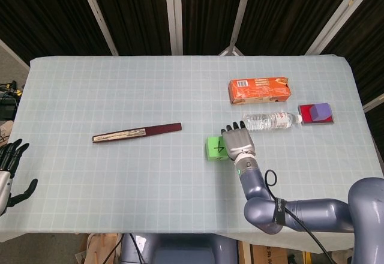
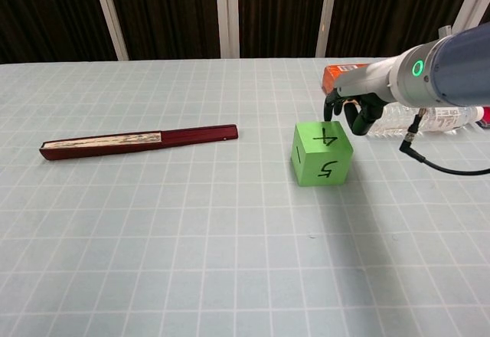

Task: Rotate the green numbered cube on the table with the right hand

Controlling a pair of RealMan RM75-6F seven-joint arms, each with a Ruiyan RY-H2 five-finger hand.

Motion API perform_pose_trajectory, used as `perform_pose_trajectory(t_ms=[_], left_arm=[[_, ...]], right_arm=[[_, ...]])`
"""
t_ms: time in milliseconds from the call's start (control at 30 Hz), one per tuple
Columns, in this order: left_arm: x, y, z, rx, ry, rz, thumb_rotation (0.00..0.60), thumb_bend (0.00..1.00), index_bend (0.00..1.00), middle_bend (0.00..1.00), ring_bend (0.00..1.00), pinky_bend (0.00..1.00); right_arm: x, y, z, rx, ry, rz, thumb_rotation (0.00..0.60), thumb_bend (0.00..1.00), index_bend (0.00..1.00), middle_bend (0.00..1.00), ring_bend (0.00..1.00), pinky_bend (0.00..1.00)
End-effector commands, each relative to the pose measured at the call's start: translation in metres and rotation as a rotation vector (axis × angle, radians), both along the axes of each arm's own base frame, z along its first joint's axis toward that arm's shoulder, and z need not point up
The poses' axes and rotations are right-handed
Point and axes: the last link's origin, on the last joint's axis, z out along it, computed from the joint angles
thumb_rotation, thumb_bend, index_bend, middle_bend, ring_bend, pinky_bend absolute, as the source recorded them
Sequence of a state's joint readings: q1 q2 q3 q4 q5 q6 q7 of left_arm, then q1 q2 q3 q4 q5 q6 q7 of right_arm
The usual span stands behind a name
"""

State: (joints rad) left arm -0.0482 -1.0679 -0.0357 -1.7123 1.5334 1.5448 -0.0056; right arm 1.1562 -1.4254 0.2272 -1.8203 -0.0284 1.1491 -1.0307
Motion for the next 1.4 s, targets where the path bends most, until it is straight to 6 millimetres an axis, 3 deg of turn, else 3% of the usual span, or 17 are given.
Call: perform_pose_trajectory(t_ms=[33,833,1400], left_arm=[[0.000,0.000,0.000,-0.001,0.000,-0.001,0.600,0.44,0.09,0.00,0.00,0.04],[0.000,0.000,0.000,0.001,0.000,-0.001,0.600,0.44,0.09,0.00,0.00,0.04],[0.000,-0.001,0.000,0.004,0.003,-0.001,0.600,0.44,0.09,0.00,0.00,0.04]], right_arm=[[0.000,0.001,-0.002,0.008,0.005,-0.001,0.600,0.99,0.23,0.17,0.08,0.00],[-0.010,0.005,0.010,0.050,0.043,-0.047,0.600,0.99,0.23,0.18,0.08,0.00],[-0.021,0.027,0.017,0.121,0.009,-0.042,0.600,0.99,0.23,0.18,0.08,0.00]])
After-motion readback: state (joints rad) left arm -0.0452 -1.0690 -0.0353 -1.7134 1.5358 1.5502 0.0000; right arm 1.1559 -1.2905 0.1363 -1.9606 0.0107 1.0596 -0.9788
